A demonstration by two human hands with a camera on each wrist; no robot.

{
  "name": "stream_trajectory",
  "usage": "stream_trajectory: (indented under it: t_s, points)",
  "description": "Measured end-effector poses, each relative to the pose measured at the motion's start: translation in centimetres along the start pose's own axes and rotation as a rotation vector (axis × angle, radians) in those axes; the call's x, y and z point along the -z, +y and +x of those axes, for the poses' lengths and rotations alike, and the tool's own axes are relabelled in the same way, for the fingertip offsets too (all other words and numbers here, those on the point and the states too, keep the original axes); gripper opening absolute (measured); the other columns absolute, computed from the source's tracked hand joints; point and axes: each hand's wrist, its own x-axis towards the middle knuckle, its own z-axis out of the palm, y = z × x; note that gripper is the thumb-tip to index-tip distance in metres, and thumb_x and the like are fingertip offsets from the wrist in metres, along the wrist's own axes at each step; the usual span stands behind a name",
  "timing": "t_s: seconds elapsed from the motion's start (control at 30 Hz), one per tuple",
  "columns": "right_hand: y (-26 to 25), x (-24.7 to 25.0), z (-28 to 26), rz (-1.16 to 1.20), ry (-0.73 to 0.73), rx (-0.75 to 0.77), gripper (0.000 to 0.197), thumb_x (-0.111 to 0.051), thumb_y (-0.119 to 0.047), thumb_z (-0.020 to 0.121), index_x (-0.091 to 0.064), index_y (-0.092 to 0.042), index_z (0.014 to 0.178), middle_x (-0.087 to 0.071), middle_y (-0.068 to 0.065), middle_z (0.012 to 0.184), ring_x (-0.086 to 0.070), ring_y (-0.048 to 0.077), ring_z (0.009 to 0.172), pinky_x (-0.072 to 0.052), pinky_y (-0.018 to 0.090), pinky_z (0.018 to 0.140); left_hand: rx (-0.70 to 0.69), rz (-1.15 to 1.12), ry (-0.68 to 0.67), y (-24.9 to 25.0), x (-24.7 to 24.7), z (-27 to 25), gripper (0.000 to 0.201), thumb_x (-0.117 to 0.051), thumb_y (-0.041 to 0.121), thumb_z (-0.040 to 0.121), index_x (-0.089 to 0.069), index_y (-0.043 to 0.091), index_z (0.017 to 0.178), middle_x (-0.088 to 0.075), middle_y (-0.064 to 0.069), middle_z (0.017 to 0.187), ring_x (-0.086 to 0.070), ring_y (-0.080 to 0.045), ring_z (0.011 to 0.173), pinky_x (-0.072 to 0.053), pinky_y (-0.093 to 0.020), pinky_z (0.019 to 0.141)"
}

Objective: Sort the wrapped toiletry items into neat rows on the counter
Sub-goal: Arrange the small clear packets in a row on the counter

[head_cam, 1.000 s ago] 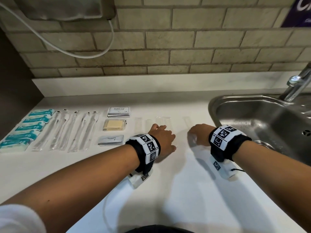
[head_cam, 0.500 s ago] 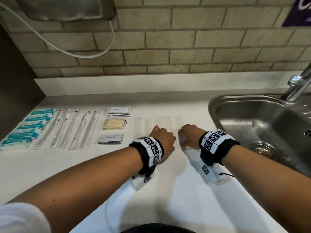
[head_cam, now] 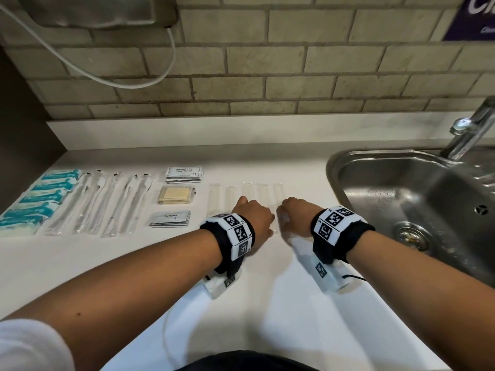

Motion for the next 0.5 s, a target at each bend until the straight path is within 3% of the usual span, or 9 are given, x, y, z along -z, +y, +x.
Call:
stream_trajectory:
  t_s: [0.3,0.5]
  points:
    - [0.06,0.12,-0.21,-0.008,-0.021,0.025,0.017,-0.068,-0.012,0.077,-0.055,-0.011,0.088,-0.055,0.011,0.113,-0.061,0.028,0.101,-0.055,0.038,0.087,0.007,-0.026,-0.002,0.19,-0.05,-0.04,0.028,-0.041,0.040,0.097,-0.058,0.021,0.109,-0.063,0.002,0.110,-0.051,-0.026,0.111,-0.027,-0.042,0.095]
    - [0.15,-0.24,0.15,-0.017,0.000,0.010,0.026,-0.065,-0.014,0.081,-0.064,-0.007,0.106,-0.056,0.010,0.114,-0.062,0.027,0.103,-0.054,0.036,0.088,0.004,-0.032,0.007,0.17,-0.04,-0.07,0.028,-0.043,0.040,0.096,-0.059,0.020,0.107,-0.063,0.002,0.108,-0.051,-0.026,0.111,-0.028,-0.042,0.094]
